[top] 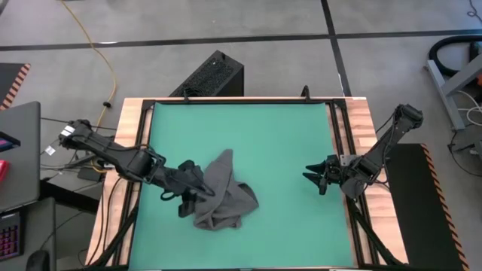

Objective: Roll towel
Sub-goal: Roll the gray towel on the table

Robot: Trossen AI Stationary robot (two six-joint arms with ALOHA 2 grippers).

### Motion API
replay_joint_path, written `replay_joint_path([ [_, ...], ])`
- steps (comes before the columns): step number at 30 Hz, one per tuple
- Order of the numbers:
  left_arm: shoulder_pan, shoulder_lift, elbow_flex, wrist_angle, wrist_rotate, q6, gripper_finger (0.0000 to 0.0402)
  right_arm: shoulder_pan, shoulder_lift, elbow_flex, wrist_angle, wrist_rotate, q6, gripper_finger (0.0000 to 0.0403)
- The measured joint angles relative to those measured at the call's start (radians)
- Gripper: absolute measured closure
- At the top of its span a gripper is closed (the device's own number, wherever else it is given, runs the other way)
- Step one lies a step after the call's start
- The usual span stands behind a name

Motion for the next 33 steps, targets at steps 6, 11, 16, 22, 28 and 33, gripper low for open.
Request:
replay_joint_path([
  [6, -0.004, 0.001, 0.0, 0.0, -0.005, 0.053, 0.0161, 0.0, 0.0, 0.0, -0.002, 0.0, -0.004, 0.0168],
  [11, -0.008, 0.075, 0.0, -0.017, -0.119, 0.012, 0.0149, 0.0, 0.0, 0.0, -0.022, 0.0, 0.009, 0.0168],
  [16, -0.008, 0.185, 0.001, -0.013, -0.183, -0.035, 0.0154, 0.0, 0.0, 0.0, -0.023, 0.0, 0.01, 0.0168],
  [22, -0.005, 0.31, 0.008, -0.018, -0.193, -0.11, 0.0154, 0.0, 0.0, 0.0, -0.027, 0.0, 0.01, 0.0168],
  [28, -0.006, 0.427, 0.066, -0.019, -0.187, -0.113, 0.0155, 0.0, 0.0, 0.0, -0.035, 0.0, 0.01, 0.0168],
  [33, -0.005, 0.475, 0.13, -0.025, -0.193, -0.11, 0.0155, 0.0, 0.0, 0.0, -0.038, 0.0, 0.008, 0.0168],
])
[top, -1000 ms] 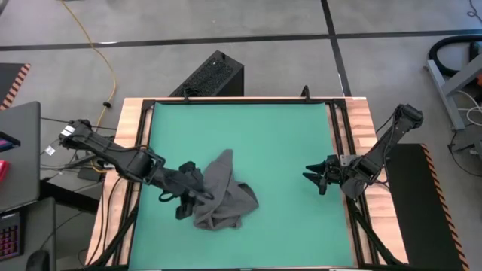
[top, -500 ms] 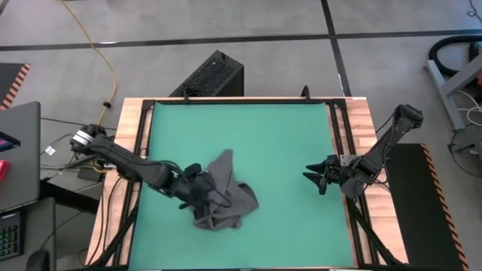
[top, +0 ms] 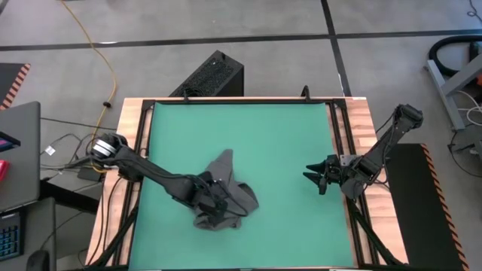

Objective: Roll towel
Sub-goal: Roll the gray towel on the table

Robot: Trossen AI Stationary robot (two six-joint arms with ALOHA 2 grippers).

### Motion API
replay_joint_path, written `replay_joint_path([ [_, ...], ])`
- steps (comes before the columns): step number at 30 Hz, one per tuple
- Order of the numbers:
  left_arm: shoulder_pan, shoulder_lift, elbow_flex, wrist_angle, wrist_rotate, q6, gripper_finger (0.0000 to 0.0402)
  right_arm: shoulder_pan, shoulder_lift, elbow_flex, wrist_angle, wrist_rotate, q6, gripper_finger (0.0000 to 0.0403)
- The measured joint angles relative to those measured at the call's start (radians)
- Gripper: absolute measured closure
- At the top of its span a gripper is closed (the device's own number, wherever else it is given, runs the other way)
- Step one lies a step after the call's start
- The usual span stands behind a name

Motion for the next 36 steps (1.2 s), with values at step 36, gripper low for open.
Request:
replay_joint_path([
  [36, 0.001, 0.037, 0.01, -0.021, -0.051, -0.196, 0.0155, 0.0, 0.0, -0.001, -0.093, 0.001, -0.005, 0.0168],
])
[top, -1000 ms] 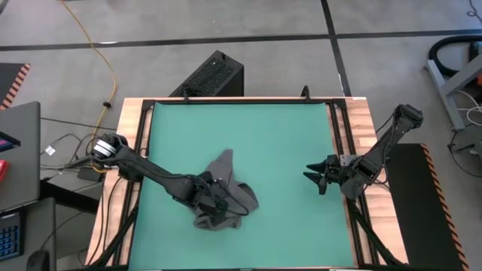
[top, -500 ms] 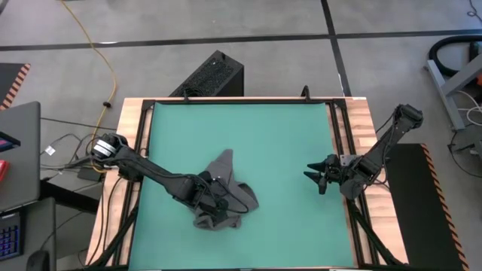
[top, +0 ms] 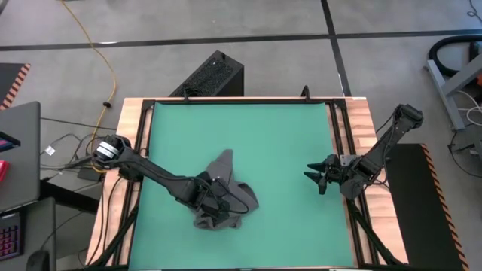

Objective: Roll towel
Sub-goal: Roll the gray towel on the table

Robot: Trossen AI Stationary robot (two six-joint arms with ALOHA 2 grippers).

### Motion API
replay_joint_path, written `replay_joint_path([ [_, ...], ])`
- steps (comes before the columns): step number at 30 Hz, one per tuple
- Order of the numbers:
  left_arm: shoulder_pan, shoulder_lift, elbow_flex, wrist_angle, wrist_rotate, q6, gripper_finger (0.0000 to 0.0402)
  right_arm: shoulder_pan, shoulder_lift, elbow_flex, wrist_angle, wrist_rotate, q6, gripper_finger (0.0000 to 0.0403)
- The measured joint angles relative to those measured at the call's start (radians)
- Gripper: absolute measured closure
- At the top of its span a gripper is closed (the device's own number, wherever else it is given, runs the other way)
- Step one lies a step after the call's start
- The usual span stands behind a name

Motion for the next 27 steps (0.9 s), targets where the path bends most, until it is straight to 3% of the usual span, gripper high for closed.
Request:
replay_joint_path([
  [21, -0.015, 0.113, 0.014, -0.062, 0.027, -0.021, 0.0157, 0.0, 0.001, -0.011, 0.007, 0.0, 0.024, 0.0168],
  [27, 0.003, 0.137, 0.038, -0.114, 0.034, -0.029, 0.0225, 0.0, 0.001, -0.011, 0.007, 0.0, 0.024, 0.0168],
])
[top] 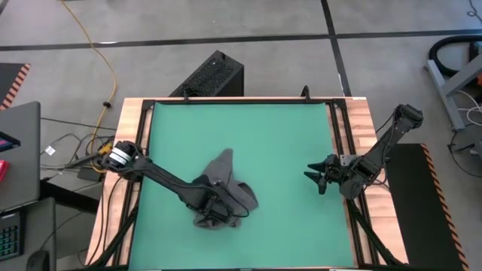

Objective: Roll towel
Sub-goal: Roll the gray towel on the table

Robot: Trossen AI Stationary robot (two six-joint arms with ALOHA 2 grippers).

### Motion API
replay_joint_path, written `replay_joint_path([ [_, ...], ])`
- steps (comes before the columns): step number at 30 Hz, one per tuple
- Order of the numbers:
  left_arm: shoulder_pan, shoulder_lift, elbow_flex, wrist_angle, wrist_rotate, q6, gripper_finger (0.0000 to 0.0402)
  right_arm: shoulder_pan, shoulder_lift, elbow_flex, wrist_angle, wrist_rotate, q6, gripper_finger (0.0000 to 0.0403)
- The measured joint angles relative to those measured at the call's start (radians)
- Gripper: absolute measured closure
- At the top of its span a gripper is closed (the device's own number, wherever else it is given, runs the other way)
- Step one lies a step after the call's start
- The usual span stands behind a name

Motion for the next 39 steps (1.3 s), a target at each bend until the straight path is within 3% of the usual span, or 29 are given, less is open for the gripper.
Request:
replay_joint_path([
  [7, -0.002, 0.001, 0.146, -0.099, -0.019, 0.07, 0.0379, 0.0, 0.0, -0.003, 0.052, 0.004, 0.002, 0.0168],
  [15, -0.004, -0.001, 0.303, -0.22, -0.145, 0.152, 0.0399, 0.0, 0.0, -0.003, 0.099, 0.004, -0.008, 0.0168],
  [19, -0.008, 0.003, 0.282, -0.164, -0.142, 0.174, 0.0389, 0.0, 0.0, -0.003, 0.097, 0.004, -0.008, 0.0168],
  [23, 0.001, 0.004, 0.252, -0.12, -0.04, 0.183, 0.0361, 0.0, 0.0, -0.003, 0.095, 0.004, -0.008, 0.0168],
  [26, 0.014, 0.004, 0.25, -0.115, 0.0, 0.243, 0.0328, 0.0, 0.0, -0.003, 0.085, 0.004, -0.008, 0.0168],
  [30, 0.014, 0.004, 0.25, -0.132, -0.077, 0.329, 0.0271, 0.0, 0.0, -0.002, 0.072, 0.003, -0.008, 0.0168],
  [32, 0.019, 0.004, 0.25, -0.154, -0.053, 0.357, 0.024, 0.0, 0.0, -0.002, 0.071, 0.003, -0.009, 0.0168],
  [35, 0.039, 0.004, 0.249, -0.143, 0.022, 0.341, 0.0199, 0.0, 0.0, -0.002, 0.067, 0.003, -0.008, 0.0168],
  [39, 0.047, 0.004, 0.249, -0.102, -0.02, 0.318, 0.0163, 0.0, 0.0, -0.002, 0.052, 0.003, -0.008, 0.0168],
])
